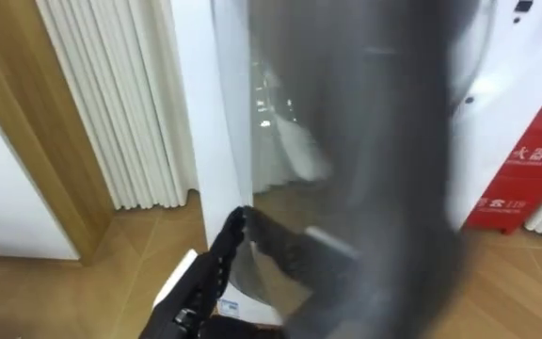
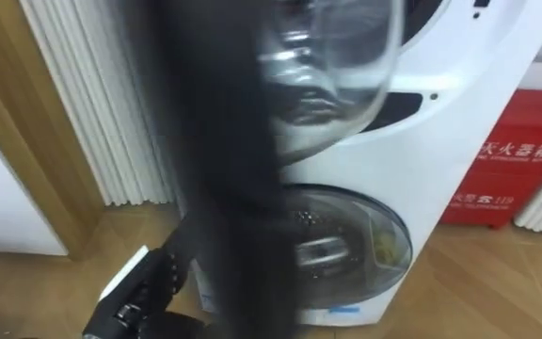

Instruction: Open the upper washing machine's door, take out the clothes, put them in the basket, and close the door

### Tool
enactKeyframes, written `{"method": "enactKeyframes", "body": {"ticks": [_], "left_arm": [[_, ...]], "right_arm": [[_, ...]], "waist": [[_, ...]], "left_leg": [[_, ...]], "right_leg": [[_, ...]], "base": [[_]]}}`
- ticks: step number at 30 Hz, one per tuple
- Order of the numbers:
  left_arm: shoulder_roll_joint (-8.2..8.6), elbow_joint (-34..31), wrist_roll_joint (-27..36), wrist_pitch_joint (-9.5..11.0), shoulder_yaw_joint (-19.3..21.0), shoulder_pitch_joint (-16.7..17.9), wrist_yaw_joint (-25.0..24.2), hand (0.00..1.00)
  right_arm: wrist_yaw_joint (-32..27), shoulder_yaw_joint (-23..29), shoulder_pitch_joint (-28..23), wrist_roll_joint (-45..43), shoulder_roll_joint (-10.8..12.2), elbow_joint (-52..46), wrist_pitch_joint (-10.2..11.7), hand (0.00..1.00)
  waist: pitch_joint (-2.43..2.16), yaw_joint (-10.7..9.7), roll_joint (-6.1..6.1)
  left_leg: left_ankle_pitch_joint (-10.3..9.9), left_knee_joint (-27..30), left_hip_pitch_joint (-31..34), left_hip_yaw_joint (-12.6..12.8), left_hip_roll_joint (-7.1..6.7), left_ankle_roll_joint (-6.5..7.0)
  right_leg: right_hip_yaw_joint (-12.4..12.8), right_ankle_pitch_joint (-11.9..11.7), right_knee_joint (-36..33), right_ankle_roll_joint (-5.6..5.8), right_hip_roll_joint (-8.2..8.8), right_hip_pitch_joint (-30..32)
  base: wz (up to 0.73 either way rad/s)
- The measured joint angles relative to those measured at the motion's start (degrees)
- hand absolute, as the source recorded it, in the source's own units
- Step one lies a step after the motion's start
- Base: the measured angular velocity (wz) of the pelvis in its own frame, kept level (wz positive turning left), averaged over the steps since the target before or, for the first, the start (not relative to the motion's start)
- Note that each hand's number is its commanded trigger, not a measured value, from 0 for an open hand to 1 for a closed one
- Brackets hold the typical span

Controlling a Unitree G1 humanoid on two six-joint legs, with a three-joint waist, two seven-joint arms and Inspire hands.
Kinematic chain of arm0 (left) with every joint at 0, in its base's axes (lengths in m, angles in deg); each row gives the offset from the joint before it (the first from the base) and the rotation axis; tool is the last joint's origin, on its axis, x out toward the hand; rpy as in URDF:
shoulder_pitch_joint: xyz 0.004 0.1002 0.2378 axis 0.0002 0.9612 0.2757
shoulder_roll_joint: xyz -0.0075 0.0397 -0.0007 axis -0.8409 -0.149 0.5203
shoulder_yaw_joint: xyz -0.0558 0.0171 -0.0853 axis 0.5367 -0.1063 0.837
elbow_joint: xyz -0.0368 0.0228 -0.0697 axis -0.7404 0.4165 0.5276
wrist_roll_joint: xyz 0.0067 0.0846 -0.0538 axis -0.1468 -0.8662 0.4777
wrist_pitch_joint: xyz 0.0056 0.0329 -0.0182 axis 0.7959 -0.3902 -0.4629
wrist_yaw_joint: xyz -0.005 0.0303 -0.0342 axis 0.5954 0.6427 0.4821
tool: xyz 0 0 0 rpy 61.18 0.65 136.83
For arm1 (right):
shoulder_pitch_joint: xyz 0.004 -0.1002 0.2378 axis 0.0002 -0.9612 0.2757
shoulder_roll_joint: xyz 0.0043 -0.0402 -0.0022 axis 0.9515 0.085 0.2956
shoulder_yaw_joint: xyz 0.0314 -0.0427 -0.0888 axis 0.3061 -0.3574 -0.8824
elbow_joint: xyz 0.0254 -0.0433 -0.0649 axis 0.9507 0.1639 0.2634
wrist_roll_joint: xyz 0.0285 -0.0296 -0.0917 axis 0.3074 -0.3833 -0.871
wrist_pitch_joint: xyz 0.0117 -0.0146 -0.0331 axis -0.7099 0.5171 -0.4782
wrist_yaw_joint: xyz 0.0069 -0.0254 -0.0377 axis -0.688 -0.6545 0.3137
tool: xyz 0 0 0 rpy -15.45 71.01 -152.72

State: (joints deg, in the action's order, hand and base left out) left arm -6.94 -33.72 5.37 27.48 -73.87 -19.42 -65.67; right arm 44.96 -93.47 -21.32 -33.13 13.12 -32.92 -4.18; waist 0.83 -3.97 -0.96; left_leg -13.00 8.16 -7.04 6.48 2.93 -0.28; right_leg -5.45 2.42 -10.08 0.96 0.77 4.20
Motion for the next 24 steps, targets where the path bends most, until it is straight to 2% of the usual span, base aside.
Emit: {"method": "enactKeyframes", "body": {"ticks": [2,5,8,11,12,13,14,15,16,17,18,19,20,22,24], "left_arm": [[0.49,0.0,0.0,0.0,-0.3,0.0,-0.7,0.00],[1.58,0.0,0.0,-0.1,-1.3,-1.0,-0.7,0.00],[2.68,0.0,-1.2,-0.2,-3.3,-3.0,-0.1,0.00],[3.53,0.2,-1.6,-0.7,-6.5,-5.8,1.1,0.00],[3.67,1.0,-2.6,-0.7,-8.8,-8.5,1.1,0.00],[3.83,1.6,-3.5,-0.7,-11.9,-11.8,0.3,0.00],[4.01,1.6,-3.9,-0.7,-13.6,-13.2,0.0,0.00],[5.30,2.2,-4.7,-0.5,-17.3,-16.4,-1.2,0.00],[7.28,4.1,-5.1,-0.1,-20.8,-19.2,-2.4,0.00],[8.25,5.3,-5.1,0.0,-22.5,-20.5,-2.9,0.00],[10.09,7.9,-5.1,0.0,-25.3,-22.6,-4.6,0.00],[11.10,10.0,-5.1,-0.1,-27.4,-23.4,-6.2,0.00],[11.21,10.7,-5.1,-0.2,-28.2,-23.4,-6.8,0.00],[10.61,12.6,-5.2,-0.6,-29.9,-23.4,-9.4,0.00],[10.66,15.4,-5.2,-0.6,-30.0,-23.7,-10.7,0.00]], "right_arm": [[-0.2,-0.6,0.1,0.0,0.1,0.1,0.4,0.00],[-0.4,-1.7,0.2,-0.1,0.1,0.7,0.9,0.00],[-0.6,-2.3,0.3,-0.1,0.4,0.9,0.9,0.00],[-0.1,-4.6,2.1,-0.4,0.6,1.2,0.9,0.00],[0.0,-5.1,3.3,-0.9,0.8,2.5,1.1,0.00],[-0.1,-5.2,4.2,-2.1,1.2,3.1,1.1,0.00],[-0.1,-5.3,4.7,-2.6,1.4,3.4,1.1,0.00],[-0.1,-5.6,5.1,-3.3,1.5,3.4,1.0,0.00],[-0.1,-6.0,5.3,-3.5,1.5,3.4,1.0,0.00],[0.0,-6.1,5.4,-3.5,1.5,3.4,1.0,0.00],[0.0,-6.1,5.4,-3.5,1.6,3.3,0.8,0.00],[0.0,-6.2,5.4,-3.5,1.6,3.3,0.4,0.00],[0.0,-6.2,5.4,-3.5,1.6,3.3,0.1,0.00],[-0.1,-6.2,5.3,-3.5,1.6,3.3,-0.8,0.00],[-0.1,-6.2,5.3,-3.5,1.6,3.3,-0.8,0.00]], "waist": [[0.04,-0.7,-0.06],[0.06,-2.4,-0.06],[0.14,-3.6,0.07],[0.23,-5.9,-0.01],[0.24,-7.0,0.01],[0.28,-7.7,0.07],[0.33,-8.5,0.15],[0.49,-9.7,0.40],[0.62,-10.8,0.74],[0.65,-11.4,0.92],[0.67,-12.3,1.48],[0.60,-13.1,1.73],[0.58,-13.4,1.77],[0.56,-13.7,1.82],[0.60,-13.8,1.74]], "left_leg": [[-0.2,0.0,-0.4,1.3,0.24,-0.18],[-0.7,0.0,-0.3,1.4,0.46,-0.15],[-0.8,0.1,-0.3,1.7,0.44,-0.07],[-0.8,0.1,-0.2,3.0,0.42,-0.07],[-0.7,0.1,-0.2,3.2,0.41,-0.07],[-0.7,0.1,-0.4,4.5,0.41,-0.07],[-0.7,0.1,-0.4,4.9,0.41,-0.07],[-0.7,0.1,-0.5,5.7,0.37,-0.07],[-0.7,0.1,-0.6,6.8,0.36,-0.07],[-0.7,0.1,-0.6,7.3,0.35,-0.07],[-0.7,0.1,-0.6,7.9,0.35,-0.07],[-0.7,0.2,-0.7,8.4,0.40,-0.07],[-0.7,0.4,-0.7,8.7,0.45,-0.07],[-0.7,0.6,-0.7,9.2,0.74,-0.07],[-0.7,0.6,-0.7,9.3,0.99,-0.08]], "right_leg": [[0.4,0.0,0.1,0.00,-0.26,0.0],[0.6,0.0,0.3,-0.02,-0.54,0.1],[0.7,0.0,0.3,0.01,-0.55,0.1],[0.8,0.0,0.3,0.05,-0.51,0.5],[0.9,0.0,0.3,0.07,-0.49,0.5],[1.4,0.0,0.3,0.11,-0.51,0.5],[1.5,-0.1,0.4,0.14,-0.52,0.5],[2.1,-0.1,0.5,0.18,-0.54,0.5],[2.4,-0.1,0.5,0.21,-0.55,0.5],[2.5,-0.1,0.6,0.21,-0.55,0.5],[2.9,-0.1,0.8,0.22,-0.64,0.7],[3.8,-0.1,0.8,0.18,-1.00,1.1],[4.1,0.0,0.7,0.10,-1.15,1.2],[5.5,0.0,0.3,-0.27,-1.87,1.9],[5.4,0.1,0.3,-0.47,-2.07,1.9]], "base": [[-0.15],[-0.02],[-0.03],[-0.04],[-0.12],[-0.16],[-0.24],[-0.28],[-0.30],[-0.29],[-0.34],[-0.38],[-0.46],[-0.34],[-0.05]]}}
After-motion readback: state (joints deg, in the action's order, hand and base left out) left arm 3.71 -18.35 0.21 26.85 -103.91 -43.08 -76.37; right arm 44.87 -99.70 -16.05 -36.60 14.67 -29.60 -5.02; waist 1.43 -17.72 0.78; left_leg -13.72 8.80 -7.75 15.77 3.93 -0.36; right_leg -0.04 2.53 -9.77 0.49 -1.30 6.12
